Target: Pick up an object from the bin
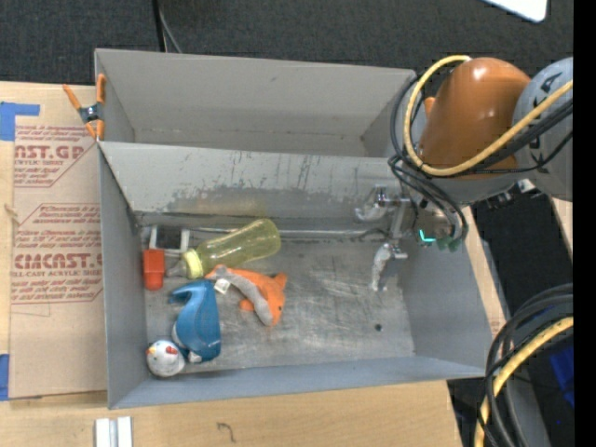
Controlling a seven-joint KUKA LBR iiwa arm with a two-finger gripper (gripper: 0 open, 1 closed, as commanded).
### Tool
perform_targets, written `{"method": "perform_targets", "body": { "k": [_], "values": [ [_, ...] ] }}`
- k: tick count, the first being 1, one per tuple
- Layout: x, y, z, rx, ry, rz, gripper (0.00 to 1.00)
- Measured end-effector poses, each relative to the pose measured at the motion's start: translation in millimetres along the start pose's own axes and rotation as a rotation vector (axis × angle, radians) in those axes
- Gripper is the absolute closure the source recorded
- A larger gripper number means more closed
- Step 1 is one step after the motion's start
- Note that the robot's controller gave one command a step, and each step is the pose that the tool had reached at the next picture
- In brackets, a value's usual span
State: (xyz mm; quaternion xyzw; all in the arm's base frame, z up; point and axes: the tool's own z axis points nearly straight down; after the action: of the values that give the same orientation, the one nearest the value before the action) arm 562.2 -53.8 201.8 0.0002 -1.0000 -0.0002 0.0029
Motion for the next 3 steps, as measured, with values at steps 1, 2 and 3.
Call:
{"method": "perform_targets", "body": {
  "k": [1,2,3],
  "values": [
    [-1.6,0.1,-4.4,0.001,-0.008,-0.001,0.0],
    [-7.5,34.0,42.1,0.002,-0.015,-0.046,0.0],
    [-7.6,52.7,69.2,-0.002,0.0,-0.075,0.0]
  ]
}}
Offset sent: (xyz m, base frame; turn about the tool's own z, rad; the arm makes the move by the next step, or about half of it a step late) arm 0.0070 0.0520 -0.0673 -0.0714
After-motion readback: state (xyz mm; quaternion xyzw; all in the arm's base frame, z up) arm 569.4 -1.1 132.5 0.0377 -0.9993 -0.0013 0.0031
